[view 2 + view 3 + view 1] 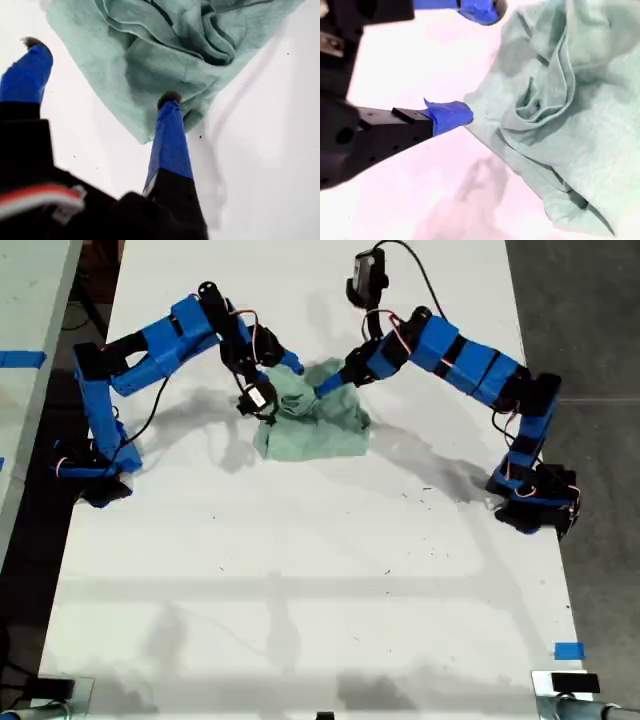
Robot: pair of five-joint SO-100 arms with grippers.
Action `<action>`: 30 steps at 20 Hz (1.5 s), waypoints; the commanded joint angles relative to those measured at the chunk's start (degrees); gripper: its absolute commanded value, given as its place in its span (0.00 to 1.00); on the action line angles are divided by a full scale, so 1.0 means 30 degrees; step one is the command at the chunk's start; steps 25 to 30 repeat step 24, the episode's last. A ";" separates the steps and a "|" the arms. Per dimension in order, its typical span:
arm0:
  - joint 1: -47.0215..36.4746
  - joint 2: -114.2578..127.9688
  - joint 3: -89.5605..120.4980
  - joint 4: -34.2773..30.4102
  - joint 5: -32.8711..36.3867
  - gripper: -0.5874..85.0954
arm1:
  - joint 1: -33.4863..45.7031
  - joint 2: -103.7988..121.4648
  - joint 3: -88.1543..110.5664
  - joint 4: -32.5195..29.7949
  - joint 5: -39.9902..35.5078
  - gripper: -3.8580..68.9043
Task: Fold t shirt
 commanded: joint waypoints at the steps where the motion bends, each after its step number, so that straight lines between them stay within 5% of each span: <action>1: 0.0117 0.4131 -0.0469 0.0615 -0.0059 0.31 | 0.0176 0.3838 -0.0029 0.1963 0.1230 0.59; 4: 0.1729 0.9346 0.2490 0.0615 -0.1641 0.29 | -0.0322 0.8496 0.3486 0.4805 0.4570 0.56; 10: 0.8496 1.7842 0.7588 0.0469 -0.7559 0.20 | -0.6182 2.1152 1.3711 0.4863 1.1338 0.43; 16: 1.2187 2.2559 1.7813 -0.4072 -1.0488 0.17 | -1.1396 2.8418 2.2090 0.3721 1.6289 0.40; 24: 1.4736 2.9531 2.9268 -0.9902 -1.2686 0.14 | -1.5732 3.6357 3.2900 0.0088 1.8750 0.31; 30: 1.4736 2.9531 2.9268 -0.9902 -1.2686 0.14 | -1.5732 3.6357 3.2900 0.0088 1.8750 0.31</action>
